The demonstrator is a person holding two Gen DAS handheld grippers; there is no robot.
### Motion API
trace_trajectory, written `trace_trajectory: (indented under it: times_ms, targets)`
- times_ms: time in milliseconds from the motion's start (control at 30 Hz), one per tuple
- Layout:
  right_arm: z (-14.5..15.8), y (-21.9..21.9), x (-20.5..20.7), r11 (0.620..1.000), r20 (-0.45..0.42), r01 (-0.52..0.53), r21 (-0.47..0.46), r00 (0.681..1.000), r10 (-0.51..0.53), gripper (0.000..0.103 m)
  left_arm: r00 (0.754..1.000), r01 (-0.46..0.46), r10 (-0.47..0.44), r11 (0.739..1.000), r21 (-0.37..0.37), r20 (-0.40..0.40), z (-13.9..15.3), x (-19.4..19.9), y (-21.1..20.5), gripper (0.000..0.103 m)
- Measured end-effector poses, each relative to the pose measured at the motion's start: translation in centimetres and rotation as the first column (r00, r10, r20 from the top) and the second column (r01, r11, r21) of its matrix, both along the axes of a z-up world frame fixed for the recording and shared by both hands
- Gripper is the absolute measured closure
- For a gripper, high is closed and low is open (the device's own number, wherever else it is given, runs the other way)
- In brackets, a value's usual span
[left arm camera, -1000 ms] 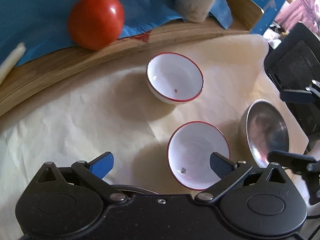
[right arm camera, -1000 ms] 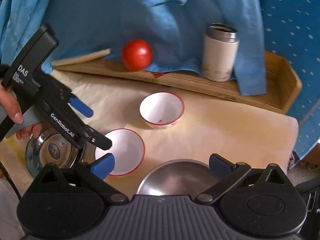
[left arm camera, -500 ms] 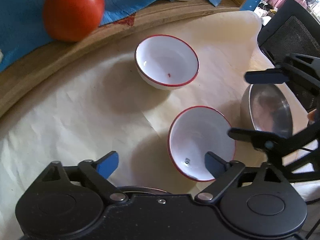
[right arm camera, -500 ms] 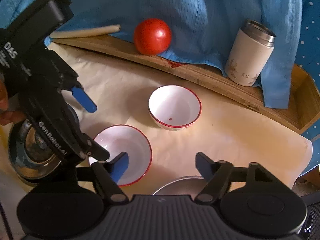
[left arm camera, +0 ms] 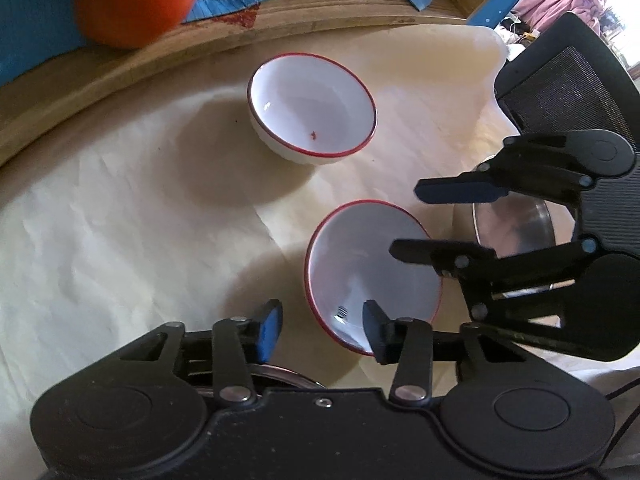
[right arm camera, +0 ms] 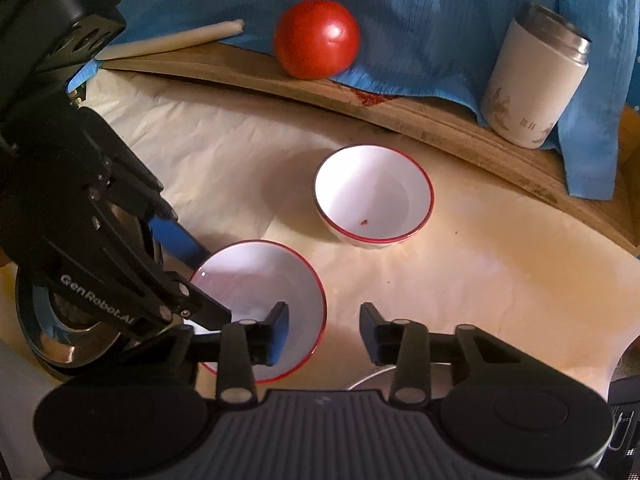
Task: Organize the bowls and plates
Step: 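Move both grippers to the rim of the larger red-rimmed white bowl, then close the right gripper on the white bowl rim while the left gripper grips it too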
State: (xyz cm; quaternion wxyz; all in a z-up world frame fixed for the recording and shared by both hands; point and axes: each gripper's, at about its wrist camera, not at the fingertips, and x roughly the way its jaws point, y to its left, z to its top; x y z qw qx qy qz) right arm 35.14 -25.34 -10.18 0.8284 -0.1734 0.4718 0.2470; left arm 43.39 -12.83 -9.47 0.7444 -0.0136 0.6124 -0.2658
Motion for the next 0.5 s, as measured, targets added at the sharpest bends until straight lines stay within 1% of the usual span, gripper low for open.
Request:
trace_trajectory:
  times_ms: [33,100,200,233,267,333,433,467,500]
  targets:
    - [-0.1,0.0,0.1,1.000,-0.004,0.001,-0.001,1.000,-0.001,0.069,1.000,-0.002,0.002,1.000,-0.004,-0.002,0.0,-0.1,0.1,0.063]
    - [-0.3,0.1,0.2,1.000,-0.009,0.007,-0.001,1.000,-0.007,0.069,1.000,-0.010,0.010,1.000,-0.013,-0.007,0.0,-0.1,0.2,0.067]
    - [-0.6,0.1,0.5,1.000,-0.016,0.021,-0.005,1.000,-0.021,0.069,1.000,-0.018,0.018,1.000,-0.013,-0.012,0.0,-0.3,0.2,0.068]
    - [-0.7,0.1,0.5,1.000,-0.021,0.023,-0.003,1.000,-0.023,0.070,1.000,-0.018,0.018,1.000,-0.007,-0.011,-0.1,-0.3,0.2,0.068]
    - [-0.8,0.1,0.6,1.000,-0.025,0.023,0.000,0.999,-0.023,0.074,1.000,-0.017,0.017,1.000,-0.001,-0.010,-0.1,-0.5,0.2,0.069]
    - [-0.9,0.2,0.7,1.000,-0.034,0.024,0.006,0.999,-0.023,0.078,1.000,-0.020,0.020,1.000,0.002,-0.010,-0.1,-0.6,0.1,0.071]
    - [-1.1,0.1,0.9,1.000,-0.047,0.026,0.014,0.999,-0.026,0.081,0.999,-0.030,0.030,0.999,-0.012,-0.020,-0.2,-0.7,0.1,0.075]
    - [-1.1,0.1,0.9,0.999,-0.053,0.027,0.017,0.998,-0.026,0.083,0.999,-0.035,0.035,0.999,-0.016,-0.021,-0.3,-0.8,0.1,0.079]
    - [-1.2,0.0,0.9,0.999,-0.059,0.027,0.019,0.998,-0.026,0.083,0.999,-0.041,0.041,0.999,-0.017,-0.021,-0.3,-0.8,0.1,0.079]
